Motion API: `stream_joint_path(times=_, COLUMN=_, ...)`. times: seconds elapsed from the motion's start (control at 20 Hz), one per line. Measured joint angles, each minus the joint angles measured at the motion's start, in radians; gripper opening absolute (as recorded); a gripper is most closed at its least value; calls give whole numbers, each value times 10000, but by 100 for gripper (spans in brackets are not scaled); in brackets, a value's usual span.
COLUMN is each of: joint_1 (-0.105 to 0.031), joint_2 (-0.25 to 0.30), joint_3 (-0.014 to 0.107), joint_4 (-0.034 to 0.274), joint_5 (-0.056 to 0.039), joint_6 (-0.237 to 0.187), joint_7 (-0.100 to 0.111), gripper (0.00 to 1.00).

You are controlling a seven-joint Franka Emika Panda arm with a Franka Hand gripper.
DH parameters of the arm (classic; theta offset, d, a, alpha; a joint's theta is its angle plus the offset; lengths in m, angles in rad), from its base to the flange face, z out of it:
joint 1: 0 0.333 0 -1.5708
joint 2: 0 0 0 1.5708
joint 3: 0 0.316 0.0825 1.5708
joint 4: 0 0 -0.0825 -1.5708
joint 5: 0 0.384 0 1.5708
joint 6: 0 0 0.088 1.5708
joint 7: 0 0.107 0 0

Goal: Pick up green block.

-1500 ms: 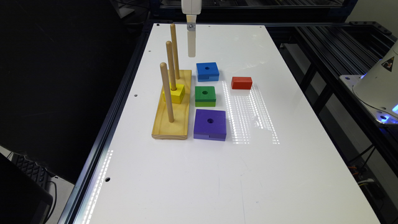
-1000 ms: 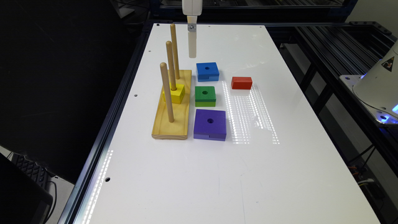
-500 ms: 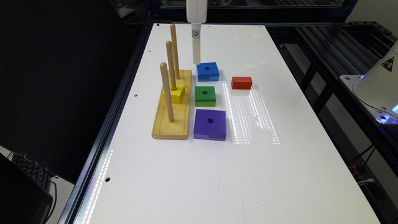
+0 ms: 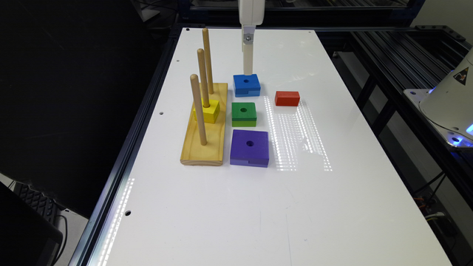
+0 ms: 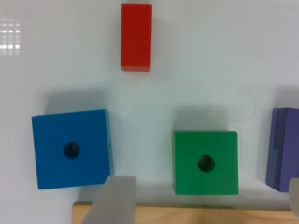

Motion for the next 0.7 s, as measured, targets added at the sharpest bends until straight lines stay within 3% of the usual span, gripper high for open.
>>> stream_joint_path(times=0.2, joint_1=0, joint_2=2, joint_3=0, joint_4=-123, joint_5=0, joint_6=94, joint_7=1, gripper=100)
stream_joint_path(times=0.45, joint_1=-1, joint_2=160, joint_3=0, joint_4=-536, joint_5=0, joint_6=716, joint_7=1, gripper=100)
stream_joint_path(times=0.7, joint_1=-1, joint_2=178, joint_3=0, joint_4=-578, joint_5=0, joint_6=753, joint_7=2, gripper=100)
